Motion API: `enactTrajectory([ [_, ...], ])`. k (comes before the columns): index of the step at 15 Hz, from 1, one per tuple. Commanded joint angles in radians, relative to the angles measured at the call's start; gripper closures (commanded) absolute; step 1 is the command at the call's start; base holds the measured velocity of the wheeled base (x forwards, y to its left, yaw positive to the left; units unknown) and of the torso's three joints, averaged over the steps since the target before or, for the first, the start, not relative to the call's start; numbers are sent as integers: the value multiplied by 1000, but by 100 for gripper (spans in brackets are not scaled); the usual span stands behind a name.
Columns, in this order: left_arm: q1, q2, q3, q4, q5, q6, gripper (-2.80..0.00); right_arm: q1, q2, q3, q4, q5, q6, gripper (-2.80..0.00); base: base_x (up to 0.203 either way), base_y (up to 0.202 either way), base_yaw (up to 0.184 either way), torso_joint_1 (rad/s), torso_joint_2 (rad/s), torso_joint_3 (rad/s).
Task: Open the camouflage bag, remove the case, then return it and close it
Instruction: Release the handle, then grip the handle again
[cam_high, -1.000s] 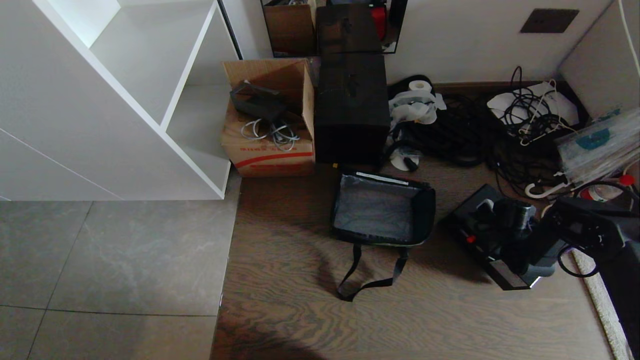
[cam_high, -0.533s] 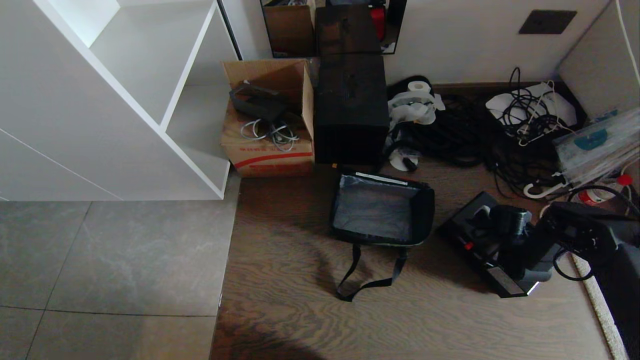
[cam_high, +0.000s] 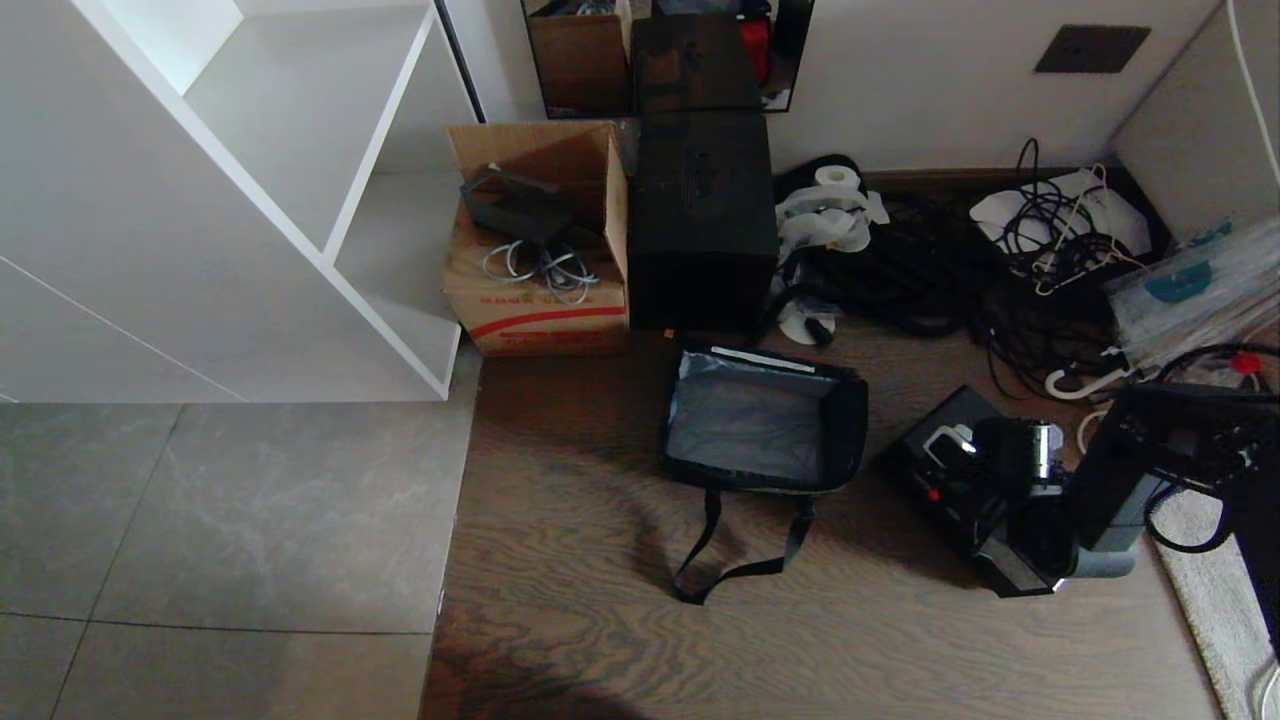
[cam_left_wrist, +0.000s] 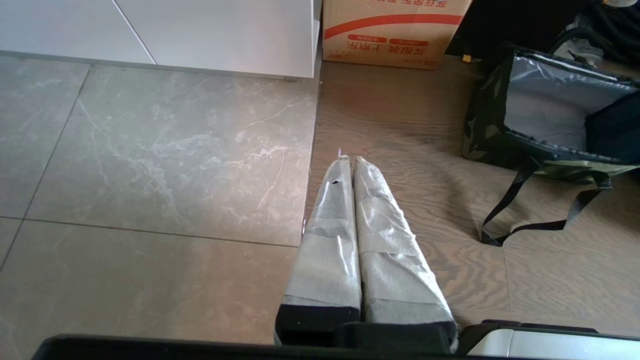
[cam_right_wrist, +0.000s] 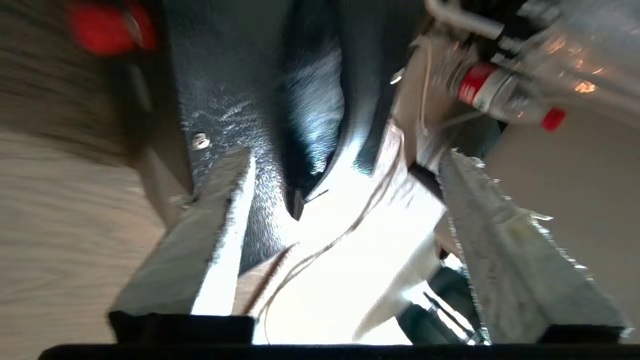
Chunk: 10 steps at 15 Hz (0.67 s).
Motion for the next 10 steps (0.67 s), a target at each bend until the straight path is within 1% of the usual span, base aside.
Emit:
enactTrajectory([
  [1,0,0,11,0,1,0,0,19,-177,94,6,10,19,0,0,0,0,0,0,0],
  [3,0,0,11,0,1,0,0,22,-313,183,32,32,57,0,0,0,0,0,0,0],
  [5,0,0,11,0,1,0,0,24,-457,270,107,45,114,0,0,0,0,0,0,0],
  [10,0,0,11,1,1,0,0,21,-887,498,273,77,183,0,0,0,0,0,0,0],
])
